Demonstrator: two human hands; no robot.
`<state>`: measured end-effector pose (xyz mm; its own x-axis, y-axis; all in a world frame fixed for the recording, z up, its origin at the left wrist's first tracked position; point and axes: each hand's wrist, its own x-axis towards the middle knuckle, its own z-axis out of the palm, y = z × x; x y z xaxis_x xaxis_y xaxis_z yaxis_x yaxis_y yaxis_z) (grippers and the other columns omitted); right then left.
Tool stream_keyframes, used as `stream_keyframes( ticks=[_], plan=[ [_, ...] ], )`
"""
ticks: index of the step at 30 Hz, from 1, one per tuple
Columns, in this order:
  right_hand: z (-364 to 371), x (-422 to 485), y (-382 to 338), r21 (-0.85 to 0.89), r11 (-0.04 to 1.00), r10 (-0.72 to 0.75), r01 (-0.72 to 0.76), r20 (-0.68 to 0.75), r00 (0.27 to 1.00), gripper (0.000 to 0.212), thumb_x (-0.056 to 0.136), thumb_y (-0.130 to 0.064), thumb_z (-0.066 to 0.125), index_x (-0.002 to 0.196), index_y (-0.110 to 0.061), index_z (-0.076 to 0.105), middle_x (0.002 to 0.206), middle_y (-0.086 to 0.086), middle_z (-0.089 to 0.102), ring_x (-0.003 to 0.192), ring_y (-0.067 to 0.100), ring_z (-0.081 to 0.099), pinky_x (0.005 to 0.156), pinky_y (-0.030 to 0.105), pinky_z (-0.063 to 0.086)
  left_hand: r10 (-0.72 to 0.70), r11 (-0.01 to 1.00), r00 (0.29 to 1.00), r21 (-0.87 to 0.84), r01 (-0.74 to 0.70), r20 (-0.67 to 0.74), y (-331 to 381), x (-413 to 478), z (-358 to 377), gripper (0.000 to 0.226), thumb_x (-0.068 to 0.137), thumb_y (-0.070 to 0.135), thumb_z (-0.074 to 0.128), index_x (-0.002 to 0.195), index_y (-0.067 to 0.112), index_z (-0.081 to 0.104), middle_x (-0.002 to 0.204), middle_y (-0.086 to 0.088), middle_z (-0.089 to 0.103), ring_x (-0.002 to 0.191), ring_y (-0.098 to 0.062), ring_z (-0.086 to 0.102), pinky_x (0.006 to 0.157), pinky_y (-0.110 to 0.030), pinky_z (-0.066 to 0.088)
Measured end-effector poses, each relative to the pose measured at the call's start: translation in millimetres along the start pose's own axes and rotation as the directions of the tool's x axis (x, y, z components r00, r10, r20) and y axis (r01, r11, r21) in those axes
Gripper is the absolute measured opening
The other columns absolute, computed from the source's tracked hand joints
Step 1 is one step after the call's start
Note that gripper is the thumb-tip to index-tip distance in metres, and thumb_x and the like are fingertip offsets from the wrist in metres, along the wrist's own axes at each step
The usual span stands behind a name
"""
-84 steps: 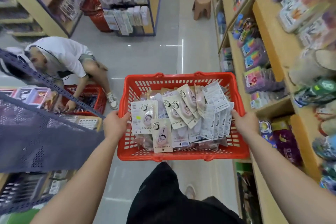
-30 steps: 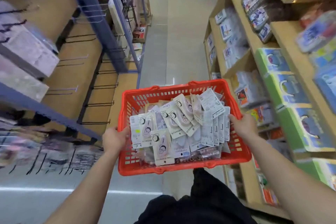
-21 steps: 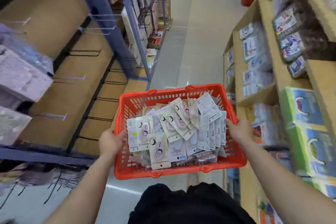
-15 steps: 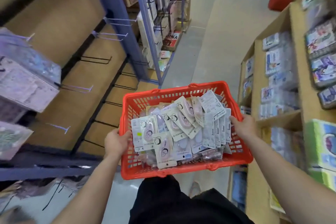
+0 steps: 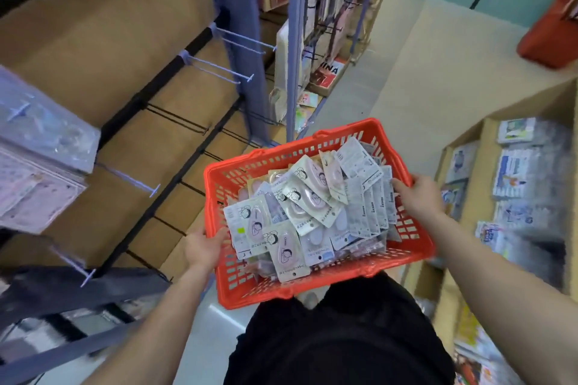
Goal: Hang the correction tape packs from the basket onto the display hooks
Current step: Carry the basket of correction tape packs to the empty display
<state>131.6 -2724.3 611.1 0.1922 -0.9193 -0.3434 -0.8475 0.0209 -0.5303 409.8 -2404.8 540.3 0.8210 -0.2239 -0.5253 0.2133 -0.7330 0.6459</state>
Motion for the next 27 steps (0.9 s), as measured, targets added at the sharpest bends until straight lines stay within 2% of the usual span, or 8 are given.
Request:
stream_keyframes(
  ticks=[2, 6, 9, 11, 13, 17, 21, 27],
  plan=[
    [1.4, 24.0, -17.5, -0.037, 0.999, -0.022, 0.024, 0.032, 0.999, 0.019, 0.098, -0.039, 0.064, 0.094, -0.022, 0.068, 0.080, 0.011, 0.074, 0.075, 0.034, 0.072, 0.077, 0.050, 0.060, -0.031, 0.999, 0.999, -0.040, 0.031, -0.015, 5.5, 2.5, 5.2, 0.019, 0.093, 0.022, 0.074, 0.105, 0.007, 0.073, 0.084, -0.009, 0.073, 0.064, -0.019, 0.066, 0.055, -0.027, 0.048],
    [19.0, 82.7, -41.6, -0.083, 0.993, -0.079, 0.088, 0.105, 0.991, 0.026, 0.095, -0.041, 0.066, 0.102, -0.017, 0.075, 0.083, 0.010, 0.076, 0.077, 0.034, 0.073, 0.077, 0.049, 0.061, -0.162, 0.976, 0.985, -0.158, 0.150, -0.067, 6.3, 5.8, 19.4, 0.022, 0.093, 0.022, 0.074, 0.111, 0.009, 0.072, 0.091, -0.011, 0.076, 0.073, -0.028, 0.073, 0.073, -0.043, 0.062],
    [36.9, 123.5, -60.4, -0.085, 0.983, -0.145, 0.164, 0.199, 0.969, 0.025, 0.095, -0.037, 0.067, 0.101, -0.013, 0.075, 0.080, 0.010, 0.075, 0.073, 0.031, 0.073, 0.076, 0.048, 0.061, -0.222, 0.960, 0.966, -0.203, 0.193, -0.130, 10.1, 7.2, 35.2, 0.026, 0.096, 0.023, 0.071, 0.118, 0.010, 0.067, 0.091, -0.010, 0.074, 0.070, -0.026, 0.071, 0.064, -0.035, 0.058],
    [50.0, 155.4, -73.6, -0.084, 0.971, -0.194, 0.223, 0.268, 0.944, 0.020, 0.096, -0.034, 0.066, 0.097, -0.015, 0.072, 0.082, 0.012, 0.075, 0.073, 0.031, 0.072, 0.077, 0.048, 0.061, -0.283, 0.945, 0.942, -0.221, 0.242, -0.181, 13.7, 8.1, 50.9, 0.027, 0.096, 0.026, 0.071, 0.117, 0.011, 0.067, 0.091, -0.010, 0.075, 0.070, -0.027, 0.072, 0.063, -0.036, 0.059],
    [64.1, 186.8, -81.5, -0.075, 0.962, -0.223, 0.262, 0.335, 0.916, 0.020, 0.096, -0.031, 0.067, 0.100, -0.012, 0.072, 0.081, 0.013, 0.074, 0.069, 0.031, 0.072, 0.076, 0.047, 0.062, -0.349, 0.926, 0.904, -0.241, 0.292, -0.247, 13.7, 8.2, 71.7, 0.031, 0.094, 0.031, 0.073, 0.115, 0.008, 0.069, 0.091, -0.012, 0.077, 0.072, -0.030, 0.073, 0.071, -0.043, 0.062],
    [86.4, 249.2, -92.7, -0.099, 0.924, -0.287, 0.370, 0.460, 0.840, 0.023, 0.093, -0.032, 0.068, 0.094, -0.010, 0.073, 0.079, 0.014, 0.074, 0.074, 0.035, 0.071, 0.079, 0.050, 0.060, -0.511, 0.851, 0.785, -0.337, 0.403, -0.351, 31.6, -8.3, 121.9, 0.029, 0.095, 0.028, 0.072, 0.112, 0.005, 0.070, 0.094, -0.016, 0.073, 0.080, -0.030, 0.068, 0.076, -0.037, 0.054],
    [97.6, 282.0, -105.4, -0.138, 0.861, -0.325, 0.490, 0.593, 0.737, 0.018, 0.099, -0.027, 0.064, 0.090, -0.011, 0.067, 0.082, 0.017, 0.066, 0.078, 0.034, 0.063, 0.075, 0.040, 0.051, -0.629, 0.777, 0.663, -0.352, 0.522, -0.406, 38.2, -35.1, 163.8, 0.027, 0.093, 0.030, 0.070, 0.105, 0.005, 0.071, 0.093, -0.016, 0.073, 0.087, -0.034, 0.069, 0.075, -0.036, 0.048],
    [137.7, 297.4, -75.9, -0.198, 0.812, -0.289, 0.549, 0.680, 0.674, 0.021, 0.101, -0.025, 0.061, 0.087, -0.010, 0.063, 0.079, 0.014, 0.062, 0.075, 0.033, 0.058, 0.071, 0.034, 0.042, -0.693, 0.718, 0.601, -0.316, 0.620, -0.399, 1.9, -53.6, 204.8, 0.028, 0.093, 0.029, 0.069, 0.103, 0.003, 0.071, 0.097, -0.021, 0.074, 0.089, -0.040, 0.069, 0.075, -0.037, 0.051]
  ],
)
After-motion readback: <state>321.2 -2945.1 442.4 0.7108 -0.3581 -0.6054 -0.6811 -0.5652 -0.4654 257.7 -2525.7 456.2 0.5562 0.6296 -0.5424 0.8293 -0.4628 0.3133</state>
